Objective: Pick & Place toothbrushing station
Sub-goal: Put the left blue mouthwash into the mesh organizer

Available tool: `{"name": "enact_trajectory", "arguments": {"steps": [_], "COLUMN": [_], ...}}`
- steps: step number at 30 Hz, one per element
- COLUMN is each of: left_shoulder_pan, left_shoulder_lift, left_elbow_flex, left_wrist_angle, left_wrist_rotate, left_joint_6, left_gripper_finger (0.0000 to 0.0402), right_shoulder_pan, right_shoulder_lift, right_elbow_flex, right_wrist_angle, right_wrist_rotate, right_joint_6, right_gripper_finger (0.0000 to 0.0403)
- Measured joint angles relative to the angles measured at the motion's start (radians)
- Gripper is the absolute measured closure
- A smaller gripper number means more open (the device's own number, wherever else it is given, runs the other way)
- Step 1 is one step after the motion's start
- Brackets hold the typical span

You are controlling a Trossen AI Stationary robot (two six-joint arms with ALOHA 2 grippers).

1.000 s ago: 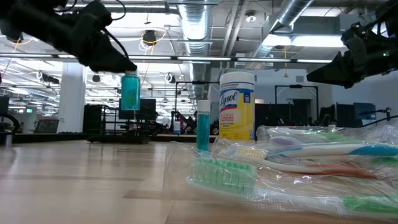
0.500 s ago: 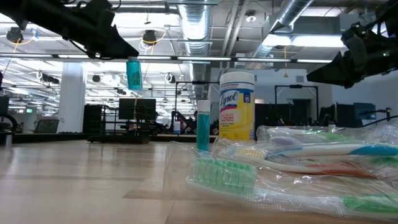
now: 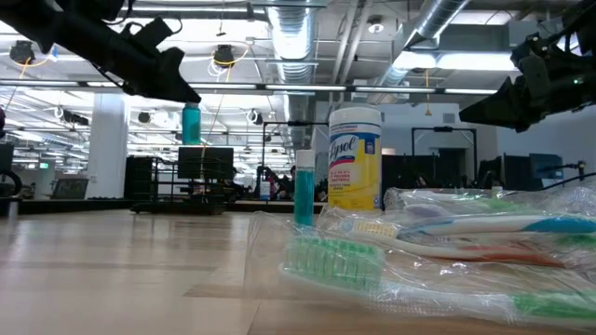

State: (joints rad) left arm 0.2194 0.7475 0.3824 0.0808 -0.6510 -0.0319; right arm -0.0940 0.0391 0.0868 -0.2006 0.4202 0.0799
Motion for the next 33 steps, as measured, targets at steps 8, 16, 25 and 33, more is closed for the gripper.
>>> {"name": "enact_trajectory", "arguments": {"steps": [8, 16, 25, 33], "left_shoulder_pan": [0.072, 0.135, 0.191, 0.225], "left_shoulder_lift": [0.0, 0.0, 0.0, 0.001], "left_elbow_flex": [0.0, 0.0, -0.018, -0.065], "left_wrist_angle": [0.001, -0.007, -0.013, -0.01], "left_wrist_rotate": [0.0, 0.017, 0.056, 0.057], "left_joint_6": [0.002, -0.014, -0.033, -0.063], "left_gripper_finger": [0.0316, 0.0316, 0.0316, 0.0316], "right_shoulder_pan": [0.0, 0.0, 0.0, 0.0], "right_shoulder_lift": [0.0, 0.0, 0.0, 0.0], "right_elbow_flex": [0.0, 0.0, 0.0, 0.0], "right_wrist_angle": [0.0, 0.0, 0.0, 0.0], "right_wrist_rotate": [0.0, 0.0, 0.0, 0.0], "right_joint_6": [0.0, 0.0, 0.0, 0.0], "right_gripper_finger": [0.034, 0.034, 0.034, 0.034]}}
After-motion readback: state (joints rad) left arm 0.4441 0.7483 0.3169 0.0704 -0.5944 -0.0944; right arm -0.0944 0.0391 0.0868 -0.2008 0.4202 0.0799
